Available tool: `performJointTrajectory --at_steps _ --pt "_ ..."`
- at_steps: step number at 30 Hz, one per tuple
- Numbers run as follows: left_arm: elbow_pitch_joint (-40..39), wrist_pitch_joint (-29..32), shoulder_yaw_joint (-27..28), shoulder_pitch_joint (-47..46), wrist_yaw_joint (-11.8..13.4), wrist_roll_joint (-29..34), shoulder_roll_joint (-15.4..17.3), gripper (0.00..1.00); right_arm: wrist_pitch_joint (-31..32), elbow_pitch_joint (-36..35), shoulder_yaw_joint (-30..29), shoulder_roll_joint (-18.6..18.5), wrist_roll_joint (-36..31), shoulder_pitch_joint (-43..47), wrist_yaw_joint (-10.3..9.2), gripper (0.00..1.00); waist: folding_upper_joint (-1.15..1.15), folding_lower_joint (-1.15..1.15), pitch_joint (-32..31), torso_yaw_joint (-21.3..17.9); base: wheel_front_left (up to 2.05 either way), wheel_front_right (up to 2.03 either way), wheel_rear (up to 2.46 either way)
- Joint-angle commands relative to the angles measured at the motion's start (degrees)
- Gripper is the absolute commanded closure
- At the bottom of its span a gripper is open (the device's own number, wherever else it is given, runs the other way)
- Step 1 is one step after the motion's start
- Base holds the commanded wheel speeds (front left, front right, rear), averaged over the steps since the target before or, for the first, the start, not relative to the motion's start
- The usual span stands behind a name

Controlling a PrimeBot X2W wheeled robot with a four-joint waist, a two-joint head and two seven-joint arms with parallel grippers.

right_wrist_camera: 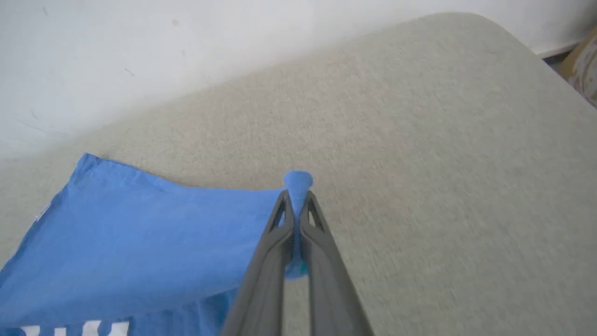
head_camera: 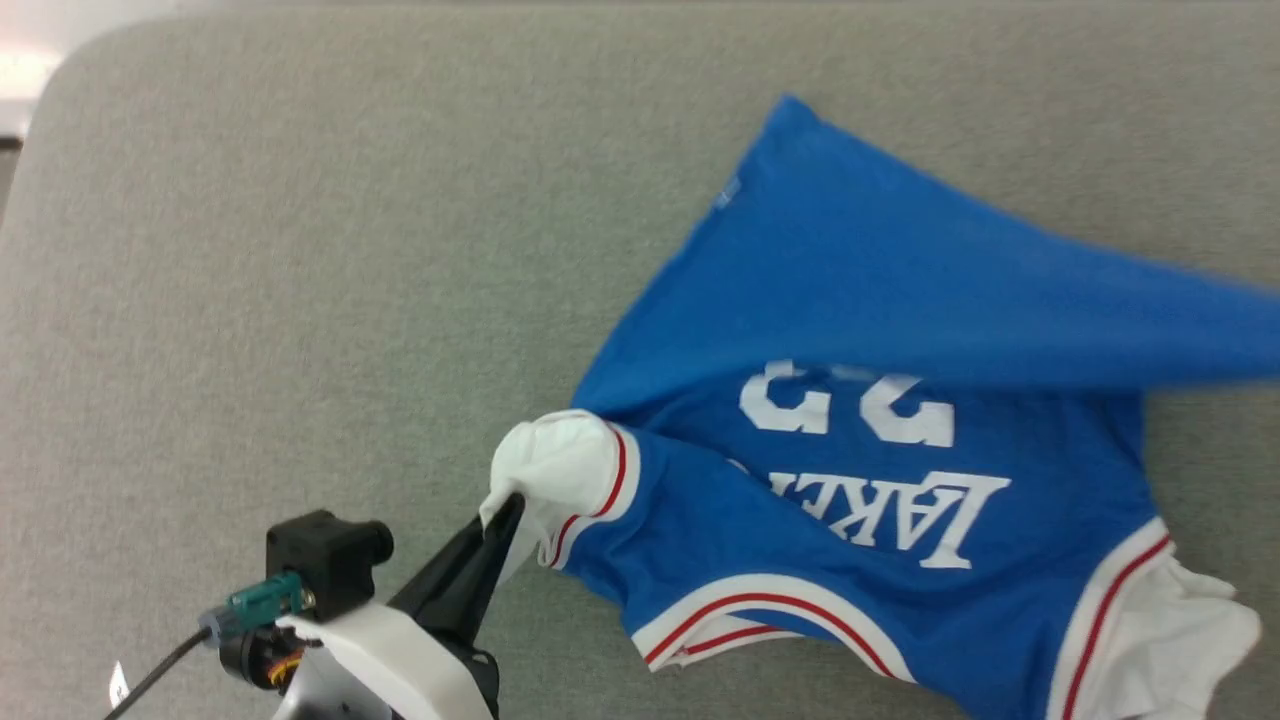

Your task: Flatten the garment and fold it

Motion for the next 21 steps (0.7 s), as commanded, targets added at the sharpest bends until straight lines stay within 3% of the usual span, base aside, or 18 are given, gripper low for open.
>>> performJointTrajectory --at_steps 1,6,11,15,21 --pt "-0.1 -0.4 0.0 0.7 0.3 0.1 0.1 1.0 0.0 -1.0 -0.8 0.6 0.6 2.3 -0.04 1.0 0.0 0.01 -3.4 -2.9 0.0 0.0 0.0" --pt "-0.3 0.0 -0.3 2.2 0.5 -0.5 0.5 1.0 -0.5 -4.9 -6.3 2.8 6.1 14.9 -0.04 1.0 0.0 0.01 -5.1 -2.8 0.0 0.0 0.0" --pt "-0.7 0.0 0.0 3.9 1.1 -1.0 1.1 1.0 -5.9 1.3 -4.9 2.9 14.9 25.7 -0.04 1.0 0.0 0.01 -6.3 -3.2 0.0 0.0 0.0" --pt "-0.6 0.4 -0.1 4.5 1.5 -1.0 1.4 1.0 -16.0 6.8 0.1 2.9 11.9 28.0 -0.04 1.0 0.0 0.01 -7.5 -3.6 0.0 0.0 0.0" --pt "0.0 1.3 -1.1 5.0 1.7 -1.3 1.2 1.0 -23.0 16.8 7.7 2.9 6.2 26.5 -0.04 1.0 0.0 0.01 -9.9 -3.9 0.0 0.0 0.0"
